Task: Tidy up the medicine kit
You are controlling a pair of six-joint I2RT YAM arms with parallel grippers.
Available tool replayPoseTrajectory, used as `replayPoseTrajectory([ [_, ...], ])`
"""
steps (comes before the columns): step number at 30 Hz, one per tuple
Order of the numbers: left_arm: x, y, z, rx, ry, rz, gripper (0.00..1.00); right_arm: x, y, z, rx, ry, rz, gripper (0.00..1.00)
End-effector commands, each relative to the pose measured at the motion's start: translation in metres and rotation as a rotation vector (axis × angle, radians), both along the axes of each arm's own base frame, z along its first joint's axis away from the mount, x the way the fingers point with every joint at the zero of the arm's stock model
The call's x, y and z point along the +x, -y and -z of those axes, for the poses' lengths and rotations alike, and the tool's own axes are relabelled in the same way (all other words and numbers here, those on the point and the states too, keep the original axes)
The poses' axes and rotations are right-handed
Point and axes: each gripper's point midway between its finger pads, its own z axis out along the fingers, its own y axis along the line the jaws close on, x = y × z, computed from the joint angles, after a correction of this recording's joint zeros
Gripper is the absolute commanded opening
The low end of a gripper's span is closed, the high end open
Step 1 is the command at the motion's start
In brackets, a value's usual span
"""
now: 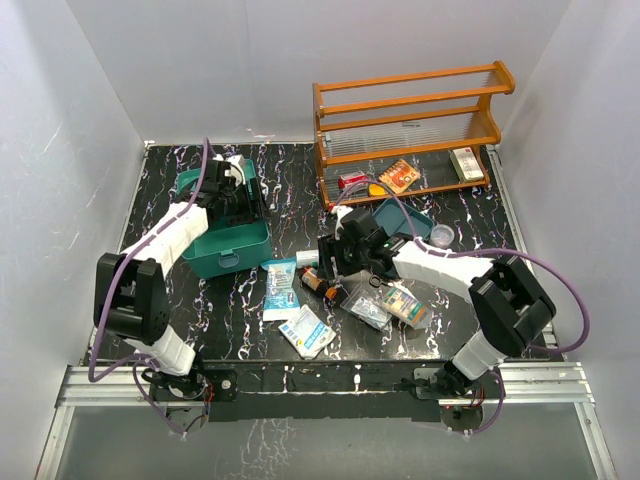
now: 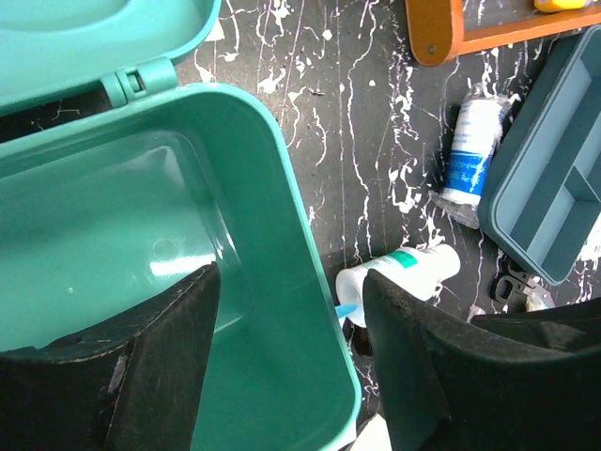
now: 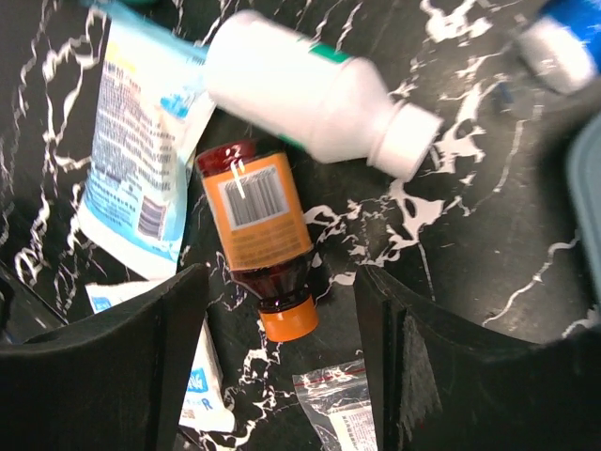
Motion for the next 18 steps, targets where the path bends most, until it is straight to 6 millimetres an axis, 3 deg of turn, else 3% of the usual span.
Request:
replayPoseTrajectory([
  [1, -0.005, -0.002, -0.059, -0.001, 0.13, 0.024, 0.61, -0.013, -0.011, 0.005, -0.05, 0.051, -0.161, 0.62],
  [10, -0.017, -0.001, -0.103, -0.017, 0.266, 0.075, 0.65, -0.038, -0.003, 0.039, -0.168, -0.012, -0.305, 0.56],
  [18, -0.027, 0.008, -0.125, -0.057, 0.337, 0.16, 0.69, -0.029, -0.004, 0.046, -0.225, 0.019, -0.353, 0.45],
])
